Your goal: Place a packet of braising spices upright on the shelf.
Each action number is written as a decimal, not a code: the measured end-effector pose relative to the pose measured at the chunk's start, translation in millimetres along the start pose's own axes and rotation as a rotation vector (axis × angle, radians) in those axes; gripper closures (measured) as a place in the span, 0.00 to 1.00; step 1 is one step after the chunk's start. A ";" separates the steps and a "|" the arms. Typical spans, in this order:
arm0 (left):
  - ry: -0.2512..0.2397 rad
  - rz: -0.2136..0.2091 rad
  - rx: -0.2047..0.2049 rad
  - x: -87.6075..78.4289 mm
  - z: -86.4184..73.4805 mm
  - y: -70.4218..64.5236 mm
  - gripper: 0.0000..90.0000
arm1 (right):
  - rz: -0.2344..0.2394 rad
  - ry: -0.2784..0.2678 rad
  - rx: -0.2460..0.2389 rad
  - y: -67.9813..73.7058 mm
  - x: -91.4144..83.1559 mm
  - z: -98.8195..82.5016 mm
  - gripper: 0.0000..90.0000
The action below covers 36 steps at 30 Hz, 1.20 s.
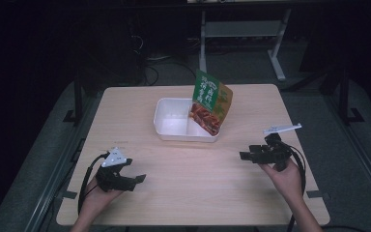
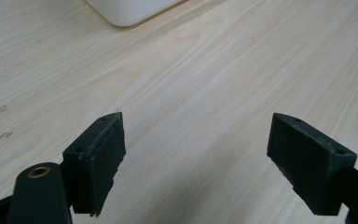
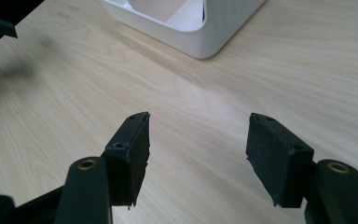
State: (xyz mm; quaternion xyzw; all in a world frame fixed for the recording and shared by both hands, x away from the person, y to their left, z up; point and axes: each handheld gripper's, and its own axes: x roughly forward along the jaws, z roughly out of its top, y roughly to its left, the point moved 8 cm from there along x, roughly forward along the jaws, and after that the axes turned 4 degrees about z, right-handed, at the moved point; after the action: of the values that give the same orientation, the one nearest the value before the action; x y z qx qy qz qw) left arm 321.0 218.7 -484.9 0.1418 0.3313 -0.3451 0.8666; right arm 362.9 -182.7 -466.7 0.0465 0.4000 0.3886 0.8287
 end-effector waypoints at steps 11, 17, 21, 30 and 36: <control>0.010 -0.003 0.013 1.2 -0.2 -1.7 0.20 | 0.004 0.017 0.005 1.4 -2.5 -20.8 0.43; 0.009 -0.004 0.011 1.1 -0.2 -2.0 0.20 | 0.004 0.031 0.005 2.8 -2.0 -32.3 0.42; 0.003 -0.002 0.006 1.1 0.1 -1.5 0.20 | 0.010 0.034 0.012 3.5 -1.6 -41.3 0.42; 0.007 -0.002 0.011 0.3 -0.3 -1.0 0.20 | 0.025 0.038 0.007 10.0 -0.3 -58.0 0.42; -0.001 0.000 0.013 -1.9 0.0 -0.7 0.20 | 0.050 0.001 0.021 18.4 -1.3 -68.9 0.42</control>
State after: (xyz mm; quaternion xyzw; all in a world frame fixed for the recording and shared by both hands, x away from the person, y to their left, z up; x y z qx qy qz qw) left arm 319.5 219.2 -483.6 0.1471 0.3287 -0.3474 0.8658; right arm 303.1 -186.9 -505.3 0.0650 0.4030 0.4048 0.8182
